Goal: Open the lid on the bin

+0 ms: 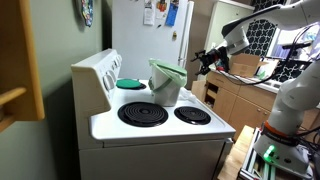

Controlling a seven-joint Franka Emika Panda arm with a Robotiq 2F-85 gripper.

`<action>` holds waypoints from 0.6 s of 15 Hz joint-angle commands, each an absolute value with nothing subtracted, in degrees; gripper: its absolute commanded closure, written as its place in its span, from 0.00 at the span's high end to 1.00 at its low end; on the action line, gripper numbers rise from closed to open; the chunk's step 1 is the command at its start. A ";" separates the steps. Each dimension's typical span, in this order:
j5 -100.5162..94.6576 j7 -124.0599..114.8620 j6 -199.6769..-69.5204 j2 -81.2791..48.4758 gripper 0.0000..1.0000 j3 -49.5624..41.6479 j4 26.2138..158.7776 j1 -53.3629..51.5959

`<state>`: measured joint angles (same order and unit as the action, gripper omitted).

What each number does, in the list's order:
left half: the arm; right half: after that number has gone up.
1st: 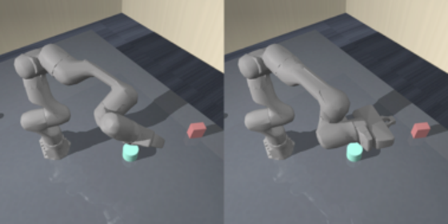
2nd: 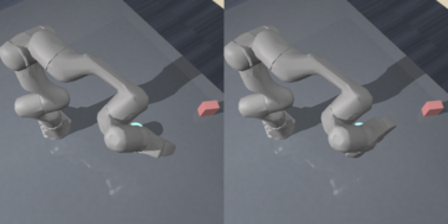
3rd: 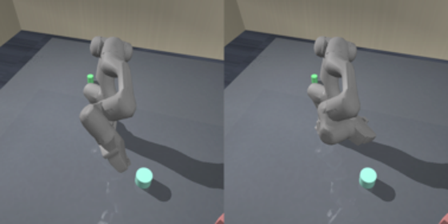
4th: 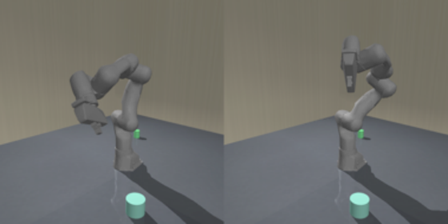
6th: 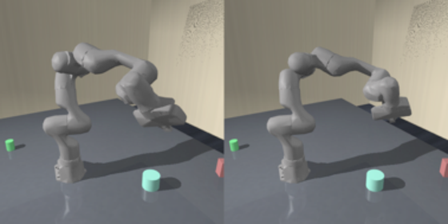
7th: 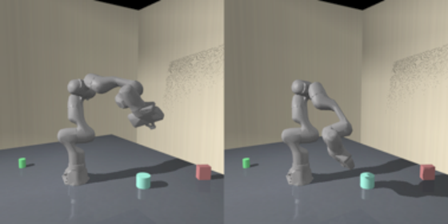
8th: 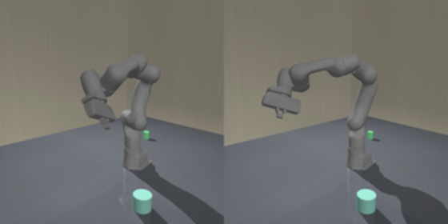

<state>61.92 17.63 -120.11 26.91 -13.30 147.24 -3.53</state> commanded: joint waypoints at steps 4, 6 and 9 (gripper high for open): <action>67.12 30.27 -118.49 21.52 1.00 -10.90 144.01 -0.57; 70.83 34.01 -117.34 20.07 1.00 -11.03 143.29 -0.61; 75.15 37.39 -114.71 17.35 1.00 -10.69 141.88 0.14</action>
